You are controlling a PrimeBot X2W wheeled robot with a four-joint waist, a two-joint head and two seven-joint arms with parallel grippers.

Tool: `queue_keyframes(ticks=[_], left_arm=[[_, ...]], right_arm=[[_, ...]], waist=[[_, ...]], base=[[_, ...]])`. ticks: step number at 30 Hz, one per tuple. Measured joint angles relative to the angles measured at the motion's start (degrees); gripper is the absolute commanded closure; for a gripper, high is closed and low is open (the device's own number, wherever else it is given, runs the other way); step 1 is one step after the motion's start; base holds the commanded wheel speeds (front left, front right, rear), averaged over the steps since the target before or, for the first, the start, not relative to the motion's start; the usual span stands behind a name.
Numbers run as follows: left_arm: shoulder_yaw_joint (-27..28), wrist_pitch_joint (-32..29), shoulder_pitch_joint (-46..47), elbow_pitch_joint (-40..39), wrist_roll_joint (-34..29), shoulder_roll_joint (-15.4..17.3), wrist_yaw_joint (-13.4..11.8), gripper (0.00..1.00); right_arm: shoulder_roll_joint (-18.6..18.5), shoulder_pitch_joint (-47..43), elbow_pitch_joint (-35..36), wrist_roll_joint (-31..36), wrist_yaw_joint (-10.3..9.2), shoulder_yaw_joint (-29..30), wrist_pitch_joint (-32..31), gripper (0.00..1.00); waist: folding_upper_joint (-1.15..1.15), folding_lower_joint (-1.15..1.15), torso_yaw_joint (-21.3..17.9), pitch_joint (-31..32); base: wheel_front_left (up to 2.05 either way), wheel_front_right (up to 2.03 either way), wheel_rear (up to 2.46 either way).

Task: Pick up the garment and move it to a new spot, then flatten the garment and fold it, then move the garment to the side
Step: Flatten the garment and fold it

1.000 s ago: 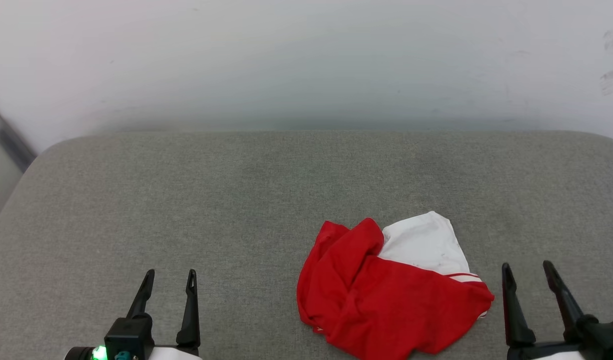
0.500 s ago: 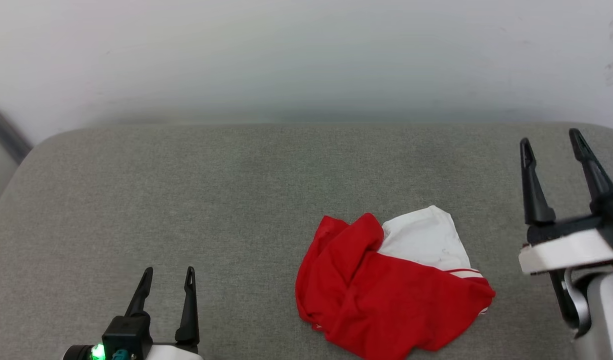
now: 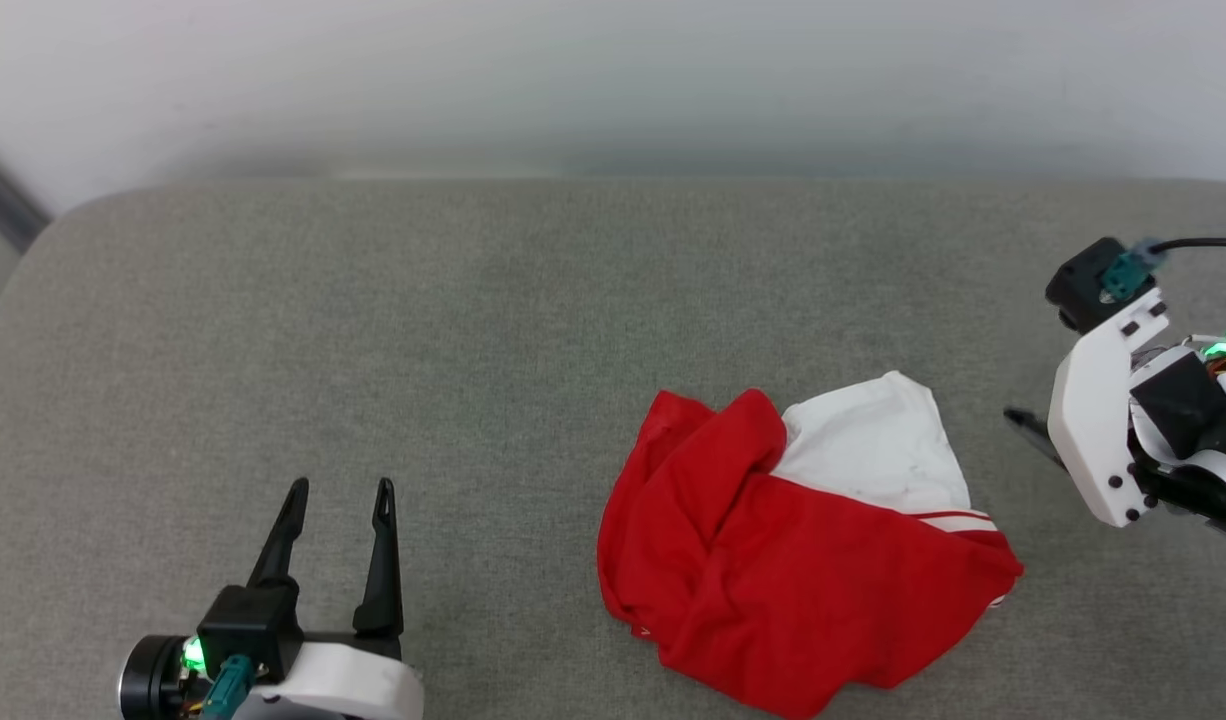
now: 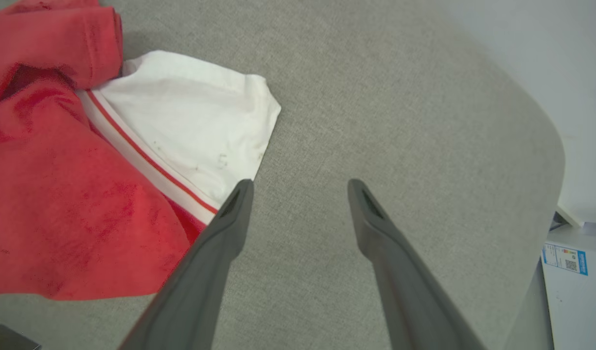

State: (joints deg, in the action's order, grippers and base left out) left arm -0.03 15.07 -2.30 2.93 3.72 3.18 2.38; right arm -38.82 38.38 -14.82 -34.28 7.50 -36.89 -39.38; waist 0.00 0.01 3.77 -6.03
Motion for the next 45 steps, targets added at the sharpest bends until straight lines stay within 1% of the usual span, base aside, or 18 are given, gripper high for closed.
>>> queue_keyframes(ticks=[2,5,6,7,10,13,19,20,26,29,32,36,40,43,45], left_arm=[[0.0,0.0,0.9,-0.2,0.1,0.0,0.1,0.00],[-0.3,0.0,2.4,-0.5,0.2,-0.1,0.2,0.00],[-0.3,0.0,2.8,-0.6,0.2,-0.1,0.2,0.00],[-0.6,0.0,4.0,-0.8,0.5,-0.2,0.4,0.00],[-1.0,0.0,5.2,-0.9,0.6,-0.2,0.5,0.00],[-1.2,0.0,6.3,-0.9,1.1,-0.2,0.6,0.00],[-1.5,0.0,7.3,-0.7,1.7,-0.2,0.4,0.00],[-1.4,0.0,7.3,-0.3,1.6,-0.2,0.2,0.00],[-1.6,0.0,7.1,0.2,1.6,-0.2,0.1,0.00],[-1.9,0.0,6.7,0.1,1.6,-0.3,0.1,0.00],[-1.9,0.0,6.6,-0.2,1.6,-0.2,0.0,0.00],[-2.4,0.0,6.9,-0.6,2.1,-0.3,-0.1,0.00],[-2.7,0.0,7.9,-0.7,2.6,-0.3,-0.4,0.00],[-3.2,0.0,8.9,-0.9,3.1,-0.3,-0.6,0.00],[-3.4,0.0,9.5,-0.9,3.3,-0.3,-0.9,0.00]], right_arm=[[-1.5,2.0,-0.4,-4.1,0.01,-3.7,-5.9,0.00],[-2.4,4.8,-2.1,-8.1,0.01,-7.0,-11.3,0.00],[-2.3,5.6,-2.8,-9.2,0.01,-7.7,-12.2,0.00],[-0.8,7.3,-5.8,-10.2,0.01,-9.9,-13.0,0.00],[1.4,7.5,-9.5,-11.4,0.01,-11.1,-11.3,0.00],[2.8,7.5,-12.0,-11.6,-0.01,-13.8,-9.5,0.00],[2.9,8.5,-14.8,-13.4,0.00,-17.4,-4.5,0.00],[2.5,9.0,-15.2,-13.3,0.02,-19.4,0.1,1.00],[1.6,13.9,-13.2,-11.7,0.01,-22.7,10.3,1.00],[0.8,18.7,-11.1,-11.4,0.01,-23.0,13.3,1.00],[2.1,22.5,-9.9,-11.5,0.01,-23.8,15.1,1.00],[6.5,27.9,-10.0,-10.0,0.01,-26.7,17.0,1.00],[13.9,32.3,-11.8,-9.7,0.01,-31.1,19.4,1.00],[19.6,33.7,-13.3,-11.6,0.01,-33.8,20.7,1.00],[22.3,34.4,-14.8,-12.1,0.01,-35.2,20.9,1.00]], waist=[[0.00,0.00,0.3,-1.3],[0.00,0.00,0.8,-3.3],[0.00,0.00,1.1,-4.0],[0.00,0.00,1.6,-6.1],[0.00,0.00,2.2,-8.1],[0.00,0.00,2.8,-9.9],[0.00,-0.01,3.5,-11.8],[0.00,-0.02,3.4,-11.3],[0.00,0.00,3.4,-8.9],[0.00,0.00,3.9,-8.0],[0.00,0.00,4.5,-8.0],[0.00,0.00,5.3,-9.3],[0.00,0.00,6.4,-11.2],[0.00,0.00,7.3,-12.9],[0.00,0.00,7.8,-14.0]], base=[[0.00,0.00,0.00],[0.00,0.00,0.00],[0.00,0.00,0.00],[0.00,0.00,0.00],[0.00,0.00,0.00],[0.00,0.00,0.00],[0.00,0.00,0.00],[0.00,0.00,0.00],[0.00,0.00,0.00],[0.00,0.00,0.00],[0.00,0.00,0.00],[0.00,0.00,0.00],[0.00,0.00,0.00],[0.00,0.00,0.00],[0.00,0.00,0.00]])
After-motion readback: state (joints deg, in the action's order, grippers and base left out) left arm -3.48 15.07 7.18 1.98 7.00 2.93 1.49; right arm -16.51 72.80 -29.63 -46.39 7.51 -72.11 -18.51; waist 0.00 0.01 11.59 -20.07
